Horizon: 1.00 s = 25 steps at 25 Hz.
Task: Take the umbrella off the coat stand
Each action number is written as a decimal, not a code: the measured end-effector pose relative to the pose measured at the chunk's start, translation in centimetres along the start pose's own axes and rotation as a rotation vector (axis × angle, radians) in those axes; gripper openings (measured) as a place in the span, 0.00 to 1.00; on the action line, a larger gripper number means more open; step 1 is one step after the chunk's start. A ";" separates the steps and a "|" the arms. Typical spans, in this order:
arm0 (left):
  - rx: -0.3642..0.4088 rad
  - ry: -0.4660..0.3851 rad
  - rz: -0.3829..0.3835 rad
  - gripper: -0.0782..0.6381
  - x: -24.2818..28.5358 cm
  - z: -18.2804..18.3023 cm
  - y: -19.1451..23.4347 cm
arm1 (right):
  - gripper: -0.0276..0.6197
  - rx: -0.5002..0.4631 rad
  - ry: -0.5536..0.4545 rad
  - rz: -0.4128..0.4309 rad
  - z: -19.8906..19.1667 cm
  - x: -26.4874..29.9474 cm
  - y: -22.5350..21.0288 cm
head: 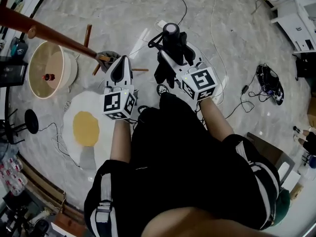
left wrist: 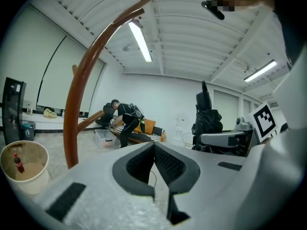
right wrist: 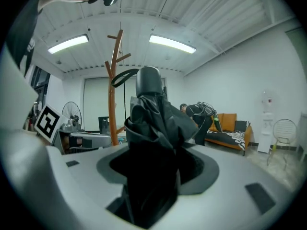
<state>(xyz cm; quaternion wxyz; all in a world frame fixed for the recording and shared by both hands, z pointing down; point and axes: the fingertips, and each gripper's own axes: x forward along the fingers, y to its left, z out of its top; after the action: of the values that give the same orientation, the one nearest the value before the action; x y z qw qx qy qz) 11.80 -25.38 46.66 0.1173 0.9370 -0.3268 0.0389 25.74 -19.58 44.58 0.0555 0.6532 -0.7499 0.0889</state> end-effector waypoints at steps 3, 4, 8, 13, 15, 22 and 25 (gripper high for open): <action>0.029 -0.037 -0.011 0.11 0.7 2.4 -0.8 | 0.43 -0.004 -0.039 -0.022 1.7 -0.8 -1.4; 0.041 -0.048 -0.011 0.11 0.8 3.2 -0.9 | 0.43 -0.008 -0.052 -0.028 2.3 -1.0 -1.8; 0.090 -0.078 0.008 0.11 0.7 5.4 -1.2 | 0.43 -0.029 -0.087 -0.039 4.0 -1.6 -2.4; 0.101 -0.091 0.018 0.11 0.5 5.9 -1.3 | 0.43 -0.015 -0.100 -0.022 4.2 -1.4 -2.3; 0.097 -0.089 0.024 0.11 0.5 5.9 -1.1 | 0.43 -0.012 -0.100 -0.009 4.3 -0.9 -2.1; 0.091 -0.088 0.054 0.11 0.0 5.6 -0.8 | 0.43 -0.022 -0.103 0.020 4.5 -0.4 -1.7; 0.086 -0.084 0.067 0.11 -0.1 5.4 -0.6 | 0.43 -0.018 -0.097 0.026 4.4 -0.1 -1.8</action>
<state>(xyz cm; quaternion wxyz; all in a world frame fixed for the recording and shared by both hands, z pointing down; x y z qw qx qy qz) 12.08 -26.25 41.26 0.0618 0.9305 -0.3607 0.0174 27.67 -20.61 40.41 0.0237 0.6463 -0.7610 0.0513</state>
